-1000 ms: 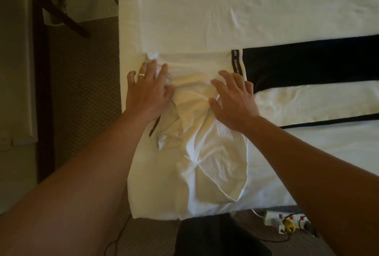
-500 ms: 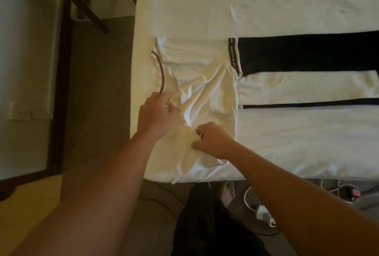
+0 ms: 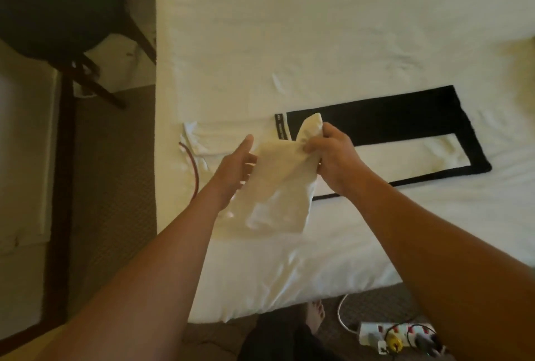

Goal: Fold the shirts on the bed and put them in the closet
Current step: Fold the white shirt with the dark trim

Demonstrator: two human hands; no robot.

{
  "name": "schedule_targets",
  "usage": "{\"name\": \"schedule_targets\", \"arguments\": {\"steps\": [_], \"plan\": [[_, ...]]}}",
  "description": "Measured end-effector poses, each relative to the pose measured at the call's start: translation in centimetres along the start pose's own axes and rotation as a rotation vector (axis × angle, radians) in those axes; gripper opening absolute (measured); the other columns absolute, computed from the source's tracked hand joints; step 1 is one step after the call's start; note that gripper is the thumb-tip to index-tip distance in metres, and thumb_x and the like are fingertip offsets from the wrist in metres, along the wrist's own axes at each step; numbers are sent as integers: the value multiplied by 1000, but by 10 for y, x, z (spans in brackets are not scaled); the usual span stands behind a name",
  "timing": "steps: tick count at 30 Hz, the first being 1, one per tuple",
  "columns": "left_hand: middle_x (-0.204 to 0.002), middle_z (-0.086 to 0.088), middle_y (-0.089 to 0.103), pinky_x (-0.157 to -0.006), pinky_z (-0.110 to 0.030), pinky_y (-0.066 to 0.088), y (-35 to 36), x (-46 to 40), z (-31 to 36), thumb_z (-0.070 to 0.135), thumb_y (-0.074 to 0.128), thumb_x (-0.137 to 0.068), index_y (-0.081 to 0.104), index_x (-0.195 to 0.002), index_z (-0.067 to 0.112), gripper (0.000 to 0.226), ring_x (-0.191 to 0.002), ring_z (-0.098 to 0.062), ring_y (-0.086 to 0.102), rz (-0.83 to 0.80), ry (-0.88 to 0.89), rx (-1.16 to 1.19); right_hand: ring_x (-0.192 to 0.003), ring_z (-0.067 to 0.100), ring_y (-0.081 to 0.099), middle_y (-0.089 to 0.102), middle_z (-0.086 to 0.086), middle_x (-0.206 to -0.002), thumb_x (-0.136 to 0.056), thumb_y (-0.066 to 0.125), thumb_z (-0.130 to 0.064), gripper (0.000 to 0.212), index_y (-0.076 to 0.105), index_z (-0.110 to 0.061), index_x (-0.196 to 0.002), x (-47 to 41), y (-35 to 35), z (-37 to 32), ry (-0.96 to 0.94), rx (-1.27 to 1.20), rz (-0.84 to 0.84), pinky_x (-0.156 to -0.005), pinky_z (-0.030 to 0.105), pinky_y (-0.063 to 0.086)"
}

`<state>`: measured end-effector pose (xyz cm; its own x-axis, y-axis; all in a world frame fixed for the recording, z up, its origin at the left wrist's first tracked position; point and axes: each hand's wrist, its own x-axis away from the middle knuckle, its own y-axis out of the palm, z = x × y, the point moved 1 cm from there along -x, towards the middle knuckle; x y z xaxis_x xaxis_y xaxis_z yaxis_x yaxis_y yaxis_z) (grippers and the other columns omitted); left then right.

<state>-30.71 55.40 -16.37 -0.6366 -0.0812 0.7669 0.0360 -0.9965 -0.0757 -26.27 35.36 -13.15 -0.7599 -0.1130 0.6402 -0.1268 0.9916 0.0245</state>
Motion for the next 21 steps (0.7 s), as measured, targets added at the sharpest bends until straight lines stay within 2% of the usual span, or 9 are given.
{"name": "schedule_targets", "arguments": {"steps": [2,4,6,9,11,14,16,19,21], "plan": [[-61,7,64,-59,-27,42,12,-12,20,70,45,-94,67,-83,15,60,-53,-10,57,-89,-6,-34,-96,34,52,52,15,-103,-84,52,10,26,58,0,-107,-9,-19,-14,10,-82,75,-101,63,45],[-75,5,71,-62,-26,45,25,-23,37,71,61,-85,73,-87,18,55,-64,-10,61,-142,21,-117,-98,34,50,50,15,-104,-84,49,9,25,58,-6,-103,-19,-39,-23,-2,-166,136,-91,52,50],[-82,6,70,-63,-26,44,45,-39,57,57,78,-80,73,-84,21,36,-70,-12,61,-188,101,-231,-98,33,49,49,14,-100,-88,51,3,13,56,-6,-96,-29,-63,-31,-12,-265,186,-87,47,46],[-68,9,60,-58,-23,42,62,-52,76,29,77,-90,65,-72,21,23,-61,-7,54,-195,257,-370,-97,27,60,61,7,-100,-94,63,-18,4,61,-21,-92,-36,-83,-32,22,-252,204,-94,46,53],[-72,6,63,-62,-24,44,84,-65,93,27,75,-91,70,-80,17,16,-64,-9,56,-199,305,-403,-92,21,64,64,4,-98,-93,69,-24,6,63,-25,-93,-47,-107,-33,41,-161,250,-84,40,57],[-73,4,60,-62,-26,41,106,-87,108,26,76,-90,72,-87,7,20,-64,-10,51,-93,399,-439,-98,26,66,65,6,-99,-93,68,-18,7,65,-19,-100,-65,-139,-32,2,-160,341,-80,41,61],[-80,10,66,-70,-27,46,117,-104,111,33,74,-86,72,-90,18,15,-68,-10,56,41,449,-487,-103,31,65,64,8,-102,-94,65,-12,15,66,-13,-108,-78,-164,-32,-21,-241,394,-86,51,60],[-110,9,65,-95,-39,46,128,-114,104,35,66,-89,67,-111,32,22,-99,-17,60,291,466,-732,-106,34,63,62,9,-104,-93,62,-6,22,63,-9,-116,-94,-202,-23,-5,-251,483,-89,57,57],[-122,3,61,-99,-41,39,134,-116,95,33,64,-92,64,-123,27,32,-113,-23,55,367,490,-894,-107,31,62,61,7,-104,-93,60,-3,25,61,-10,-117,-104,-228,-14,42,-147,515,-86,46,60]]}}
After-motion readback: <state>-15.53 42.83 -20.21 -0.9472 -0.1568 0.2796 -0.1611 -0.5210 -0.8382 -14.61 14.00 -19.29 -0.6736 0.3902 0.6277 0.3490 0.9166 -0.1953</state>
